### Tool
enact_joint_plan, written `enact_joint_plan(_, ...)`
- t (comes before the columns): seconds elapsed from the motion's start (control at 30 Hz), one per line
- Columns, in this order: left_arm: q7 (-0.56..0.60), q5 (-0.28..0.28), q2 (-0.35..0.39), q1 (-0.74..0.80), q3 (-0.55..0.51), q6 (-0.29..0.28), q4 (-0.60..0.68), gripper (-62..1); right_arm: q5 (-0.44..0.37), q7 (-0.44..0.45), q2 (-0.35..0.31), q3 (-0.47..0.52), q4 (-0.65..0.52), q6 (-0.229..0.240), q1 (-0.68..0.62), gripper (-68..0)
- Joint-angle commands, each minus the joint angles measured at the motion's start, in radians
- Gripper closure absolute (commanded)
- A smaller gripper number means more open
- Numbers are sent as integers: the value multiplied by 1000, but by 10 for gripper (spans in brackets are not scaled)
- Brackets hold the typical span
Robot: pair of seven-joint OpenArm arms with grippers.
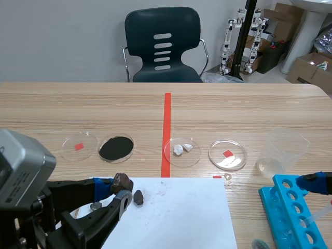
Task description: Put the right mineral back
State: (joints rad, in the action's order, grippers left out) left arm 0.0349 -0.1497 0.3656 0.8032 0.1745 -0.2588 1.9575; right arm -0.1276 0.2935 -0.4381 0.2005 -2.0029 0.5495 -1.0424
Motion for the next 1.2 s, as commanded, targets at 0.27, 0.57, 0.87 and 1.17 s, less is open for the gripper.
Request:
enact_joint_plan(0.27,17,-3,-5,-3,-4,2,5,-117,-11,19,0,-3,-14,-1,-2,-679)
enact_joint_plan(0.57,17,-4,-5,-3,-3,2,5,-117,-11,19,0,-3,-14,-1,-2,-679)
enact_joint_plan(0.87,-14,-5,-5,-26,17,2,5,-117,-11,19,0,-3,-14,-1,-2,-679)
enact_joint_plan(1.17,-253,-31,-5,-179,160,58,-22,-117,-11,19,0,-3,-14,-1,-2,-679)
